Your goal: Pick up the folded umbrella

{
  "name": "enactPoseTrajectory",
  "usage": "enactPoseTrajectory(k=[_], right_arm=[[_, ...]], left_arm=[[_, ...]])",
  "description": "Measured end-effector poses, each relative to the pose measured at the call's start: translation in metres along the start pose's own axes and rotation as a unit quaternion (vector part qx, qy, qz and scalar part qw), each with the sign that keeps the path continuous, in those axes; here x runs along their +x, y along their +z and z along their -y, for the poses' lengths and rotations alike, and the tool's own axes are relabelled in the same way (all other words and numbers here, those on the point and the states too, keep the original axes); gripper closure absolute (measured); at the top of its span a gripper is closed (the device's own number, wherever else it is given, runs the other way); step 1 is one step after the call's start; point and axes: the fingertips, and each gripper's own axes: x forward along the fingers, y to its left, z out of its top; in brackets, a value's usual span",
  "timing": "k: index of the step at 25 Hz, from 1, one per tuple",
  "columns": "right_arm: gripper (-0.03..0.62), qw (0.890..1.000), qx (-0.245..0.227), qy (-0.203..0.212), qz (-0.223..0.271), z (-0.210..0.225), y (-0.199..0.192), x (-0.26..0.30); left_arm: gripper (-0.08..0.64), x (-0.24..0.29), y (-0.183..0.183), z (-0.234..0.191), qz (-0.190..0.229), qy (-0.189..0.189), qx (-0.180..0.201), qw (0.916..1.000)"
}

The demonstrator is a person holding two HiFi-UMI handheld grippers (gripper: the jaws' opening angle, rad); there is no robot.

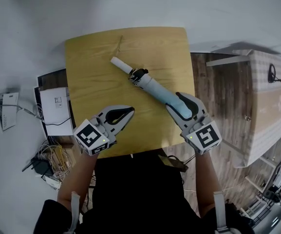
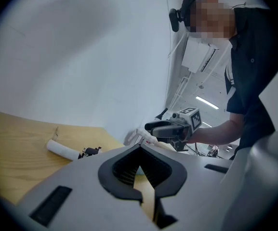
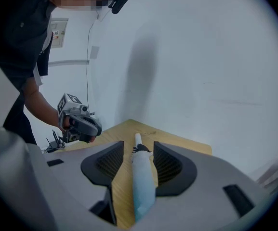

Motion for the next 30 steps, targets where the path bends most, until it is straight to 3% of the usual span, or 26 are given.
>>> enactPoseTrajectory(k=[11,22,30], right_arm=[[0.296,0.994,-0.031,-0.003,-0.103,0.044,-0.05,0.041],[0.285,0.98,-0.044,0.002,-0.195,0.063,-0.105,0.065],[0.285,0.98,-0.011,0.022,-0.198,0.071,-0.115,0.071]], left_arm=[[0.551,0.029,-0.011,-0.022,-0.017,0.013,-0.006,0.9998],[0.551,0.031,-0.02,-0.037,-0.031,0.037,-0.018,0.9987],[0.551,0.032,-0.025,-0.041,-0.034,0.049,-0.025,0.9979]])
